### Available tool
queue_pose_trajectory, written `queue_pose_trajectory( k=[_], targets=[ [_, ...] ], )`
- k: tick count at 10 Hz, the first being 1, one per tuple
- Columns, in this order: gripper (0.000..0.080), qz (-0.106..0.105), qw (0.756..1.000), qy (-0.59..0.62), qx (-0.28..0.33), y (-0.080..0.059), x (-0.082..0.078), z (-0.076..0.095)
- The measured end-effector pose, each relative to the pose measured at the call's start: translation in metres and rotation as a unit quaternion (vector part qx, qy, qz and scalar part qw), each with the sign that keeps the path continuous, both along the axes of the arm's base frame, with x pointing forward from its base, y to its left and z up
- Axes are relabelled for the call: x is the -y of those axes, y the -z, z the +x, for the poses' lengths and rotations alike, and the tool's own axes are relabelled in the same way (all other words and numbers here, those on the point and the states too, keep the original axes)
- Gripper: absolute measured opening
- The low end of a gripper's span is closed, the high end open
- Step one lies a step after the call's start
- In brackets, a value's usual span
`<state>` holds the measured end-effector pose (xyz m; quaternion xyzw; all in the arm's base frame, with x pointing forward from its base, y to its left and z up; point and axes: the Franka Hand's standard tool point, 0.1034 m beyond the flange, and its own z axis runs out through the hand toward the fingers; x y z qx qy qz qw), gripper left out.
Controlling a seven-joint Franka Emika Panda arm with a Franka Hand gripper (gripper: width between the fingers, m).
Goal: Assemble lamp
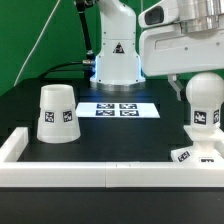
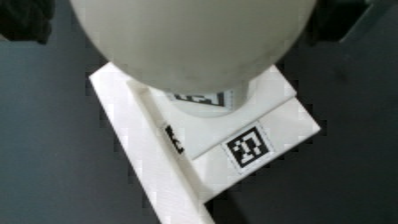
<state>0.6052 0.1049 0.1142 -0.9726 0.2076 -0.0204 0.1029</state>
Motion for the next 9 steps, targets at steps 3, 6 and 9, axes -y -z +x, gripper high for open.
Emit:
queue_pose_trajectory(
  k=[3,6,9],
  targets=[
    [0.0699,-0.030,0.986,-0.162,0.030,-0.0020,0.0011,0.0007],
    [0.0699,-0.067,0.932,-0.353,0.055,-0.0027,0.0032,0.0015],
    [0.0699,-0.077,0.893,-0.439,0.064,-0.0028,0.0032,0.0021]
  ],
)
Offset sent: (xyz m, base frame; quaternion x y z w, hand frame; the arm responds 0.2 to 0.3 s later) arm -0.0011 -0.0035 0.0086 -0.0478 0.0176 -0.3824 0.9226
